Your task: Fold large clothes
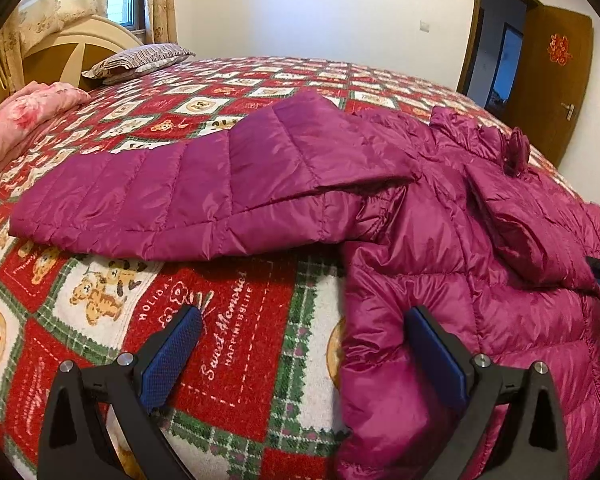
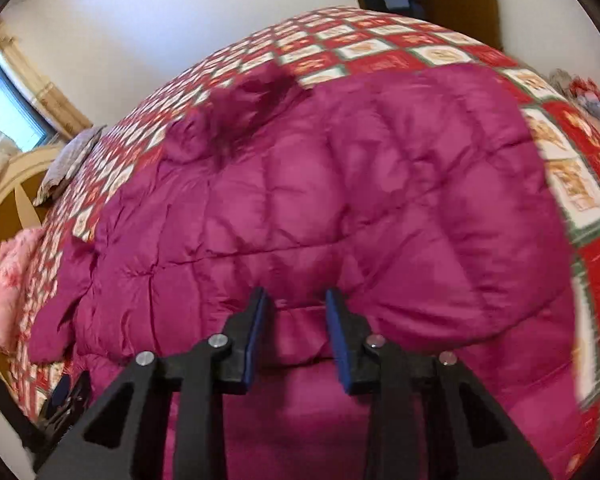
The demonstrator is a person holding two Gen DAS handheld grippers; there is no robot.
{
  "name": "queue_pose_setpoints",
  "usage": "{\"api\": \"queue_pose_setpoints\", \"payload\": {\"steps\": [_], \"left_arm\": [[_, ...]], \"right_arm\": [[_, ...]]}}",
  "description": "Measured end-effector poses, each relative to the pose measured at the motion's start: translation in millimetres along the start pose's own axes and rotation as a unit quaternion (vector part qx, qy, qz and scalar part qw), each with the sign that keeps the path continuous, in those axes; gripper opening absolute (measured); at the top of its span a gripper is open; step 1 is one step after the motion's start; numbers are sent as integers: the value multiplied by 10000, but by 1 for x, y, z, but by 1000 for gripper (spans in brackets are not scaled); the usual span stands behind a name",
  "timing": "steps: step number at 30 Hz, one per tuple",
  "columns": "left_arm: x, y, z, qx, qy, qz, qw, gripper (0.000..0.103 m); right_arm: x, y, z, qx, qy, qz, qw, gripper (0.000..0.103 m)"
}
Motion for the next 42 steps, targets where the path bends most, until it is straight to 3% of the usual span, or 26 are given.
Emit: {"api": "queue_pose_setpoints", "payload": {"steps": [5, 8, 11, 14, 17, 20, 22, 30, 33, 35, 37, 40, 42], "left_arm": [[14, 18, -14, 190, -172, 326, 9991, 102], [37, 47, -37, -142, 200, 387, 9989, 102], [53, 84, -40, -206, 443, 588, 9971, 102], [58, 117, -23, 0, 500, 750, 9959, 102], [59, 133, 1, 386, 609, 777, 9944, 102], [49, 136, 35, 841, 334, 876, 9920, 102], [39, 133, 52, 921, 115, 905, 9916, 102], [37, 132, 60, 874, 42, 849, 9925, 102], [42, 121, 46, 326, -28, 433, 9985, 102], [55, 97, 18, 19, 256, -75, 9996, 102], [70, 66, -5, -11, 536, -447, 9976, 102], [91, -1, -29, 366, 843, -1024, 9905, 102], [104, -62, -40, 839, 1058, -1553, 9786, 102]], "right_arm": [[9, -26, 4, 220, -33, -394, 9990, 34], [24, -2, -16, 252, 312, -369, 9985, 34], [49, 32, -38, -95, 794, -272, 9964, 34], [61, 71, -45, -653, 935, -37, 9935, 36], [63, 99, -31, -956, 801, 83, 9922, 36], [49, 113, -3, -1031, 506, 142, 9933, 34], [40, 113, 8, -1116, 601, -23, 9919, 35], [37, 98, 10, -1360, 623, -589, 9870, 64], [39, 99, 12, -1363, 653, -588, 9868, 64], [38, 98, 11, -1304, 692, -558, 9875, 67], [38, 99, 10, -1188, 744, -517, 9888, 69], [38, 98, 9, -1156, 759, -508, 9891, 70], [38, 97, 10, -1178, 749, -530, 9888, 72]]}}
Point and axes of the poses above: each gripper's, at about its wrist camera, not at the fingertips, and z roughly the way its jaws point, y to its right, x to its top, the point moved 8 cm from there along z, roughly the way its jaws point, and after that the axes turned 10 degrees about -z, right-handed, at the moved point
